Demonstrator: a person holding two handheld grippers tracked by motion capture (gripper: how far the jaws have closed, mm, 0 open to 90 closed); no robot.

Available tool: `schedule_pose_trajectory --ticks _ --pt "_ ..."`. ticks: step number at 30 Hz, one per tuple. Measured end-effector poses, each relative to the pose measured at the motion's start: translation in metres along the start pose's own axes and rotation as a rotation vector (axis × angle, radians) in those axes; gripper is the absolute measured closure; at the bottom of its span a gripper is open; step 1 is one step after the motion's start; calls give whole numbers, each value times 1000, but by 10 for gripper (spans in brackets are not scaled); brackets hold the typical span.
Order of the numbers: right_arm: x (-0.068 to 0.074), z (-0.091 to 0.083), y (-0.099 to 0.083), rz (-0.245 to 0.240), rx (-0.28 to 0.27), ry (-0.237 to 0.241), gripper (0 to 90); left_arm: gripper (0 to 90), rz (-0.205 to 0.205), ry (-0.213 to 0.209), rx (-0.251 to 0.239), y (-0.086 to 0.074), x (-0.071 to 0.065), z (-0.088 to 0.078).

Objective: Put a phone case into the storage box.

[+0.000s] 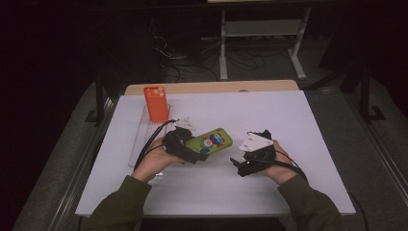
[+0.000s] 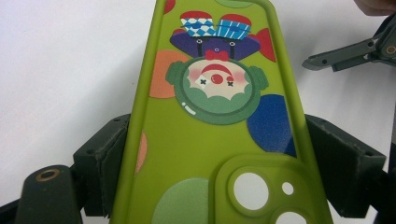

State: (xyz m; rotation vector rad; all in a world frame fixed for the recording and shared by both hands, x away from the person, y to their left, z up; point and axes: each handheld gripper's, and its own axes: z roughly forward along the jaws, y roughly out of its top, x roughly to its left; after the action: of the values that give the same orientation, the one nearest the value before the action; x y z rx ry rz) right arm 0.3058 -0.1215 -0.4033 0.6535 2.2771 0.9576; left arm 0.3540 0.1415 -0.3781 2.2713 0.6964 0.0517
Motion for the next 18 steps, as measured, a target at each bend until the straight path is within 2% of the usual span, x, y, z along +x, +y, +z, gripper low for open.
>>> schedule_pose_trajectory --ticks 1,2,3,5,13,14,18 --pt "2 0 0 -23 1 -3 0 156 0 0 -1 0 0 0" --pt "2 0 0 -23 1 -3 0 156 4 0 0 0 0 0" --pt "4 1 0 -53 -2 -14 0 156 12 0 -1 0 0 0" --pt "5 1 0 -63 -2 -19 0 156 11 -1 0 0 0 0" --pt "13 1 2 -163 -13 -71 0 156 6 -7 -5 0 0 1" --pt "14 2 3 -185 -21 -79 0 156 26 -6 10 1 1 0" --pt "18 3 3 -252 -26 -110 0 156 -1 -6 -11 0 -1 2"
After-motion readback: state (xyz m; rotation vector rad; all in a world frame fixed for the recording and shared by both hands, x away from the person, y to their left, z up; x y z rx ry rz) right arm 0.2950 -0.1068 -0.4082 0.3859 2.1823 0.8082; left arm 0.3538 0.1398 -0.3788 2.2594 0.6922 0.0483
